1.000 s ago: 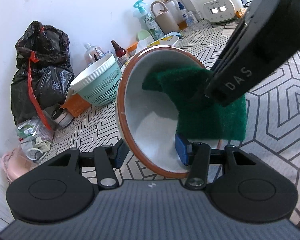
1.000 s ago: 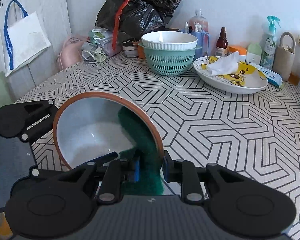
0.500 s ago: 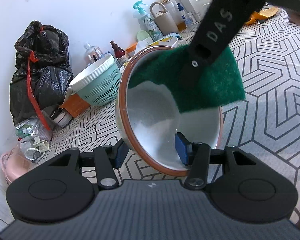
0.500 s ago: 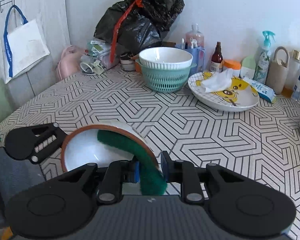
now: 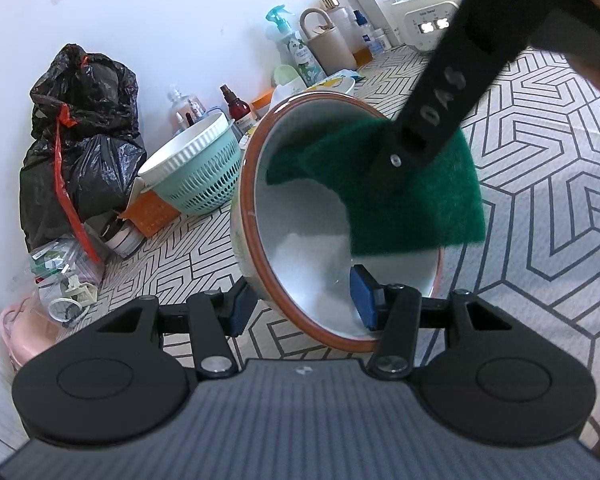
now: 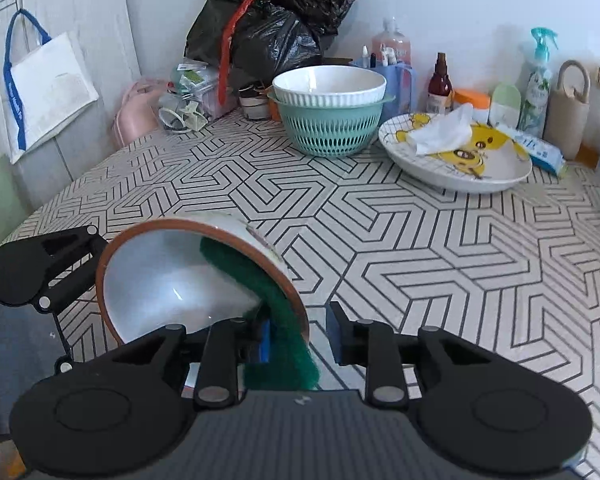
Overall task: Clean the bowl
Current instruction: 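Rub the green pad around the inner wall while the left tool holds the bowl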
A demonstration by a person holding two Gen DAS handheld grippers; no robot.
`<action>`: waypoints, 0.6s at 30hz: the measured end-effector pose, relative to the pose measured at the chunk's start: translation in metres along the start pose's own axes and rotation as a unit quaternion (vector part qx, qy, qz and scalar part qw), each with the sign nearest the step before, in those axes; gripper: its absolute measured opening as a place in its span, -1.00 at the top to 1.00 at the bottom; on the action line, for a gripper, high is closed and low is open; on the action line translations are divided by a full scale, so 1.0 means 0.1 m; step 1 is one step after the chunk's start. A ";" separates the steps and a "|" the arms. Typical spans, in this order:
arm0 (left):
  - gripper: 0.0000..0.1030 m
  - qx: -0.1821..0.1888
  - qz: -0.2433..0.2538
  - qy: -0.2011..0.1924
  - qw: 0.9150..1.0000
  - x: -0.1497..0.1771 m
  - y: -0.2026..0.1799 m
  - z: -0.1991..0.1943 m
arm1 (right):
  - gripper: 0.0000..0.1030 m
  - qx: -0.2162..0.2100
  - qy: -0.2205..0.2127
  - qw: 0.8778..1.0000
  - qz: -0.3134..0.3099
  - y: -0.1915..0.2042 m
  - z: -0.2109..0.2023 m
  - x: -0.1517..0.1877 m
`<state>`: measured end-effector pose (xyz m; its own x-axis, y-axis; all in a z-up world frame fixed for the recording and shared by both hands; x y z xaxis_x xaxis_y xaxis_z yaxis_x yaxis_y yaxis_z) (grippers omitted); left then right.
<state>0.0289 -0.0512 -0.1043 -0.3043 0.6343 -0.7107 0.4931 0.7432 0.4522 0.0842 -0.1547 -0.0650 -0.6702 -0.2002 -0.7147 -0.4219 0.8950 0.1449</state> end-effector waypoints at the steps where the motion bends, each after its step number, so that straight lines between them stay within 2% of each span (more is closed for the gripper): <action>1: 0.05 0.000 0.001 0.000 1.000 0.00 -0.01 0.00 | 0.47 -0.002 0.003 1.000 -0.003 0.02 0.02 0.04; 9: 0.05 -0.008 0.010 0.000 1.000 0.00 -0.04 -0.03 | 0.38 -0.015 0.019 0.999 -0.026 0.08 0.09 0.13; 11: 0.05 -0.009 0.010 0.000 1.000 0.00 -0.04 -0.04 | 0.32 -0.009 0.022 0.999 -0.028 0.05 0.07 0.10; 18: 0.04 -0.005 0.011 0.000 1.000 0.00 -0.04 -0.05 | 0.30 0.020 0.005 0.999 -0.048 0.01 -0.12 -0.13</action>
<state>0.0225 -0.0532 -0.1040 -0.2932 0.6501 -0.7010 0.4907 0.7316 0.4733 0.0848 -0.1557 -0.0476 -0.6338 -0.2903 -0.7169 -0.4608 0.8862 0.0485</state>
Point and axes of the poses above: each gripper's, at about its wrist camera, not at the fingertips, and z roughly the way its jaws point, y to its left, x to its underside, the point moved 7 cm from there along z, roughly the way its jaws point, and after that the axes turned 6 degrees about x, right-handed, at the moved point
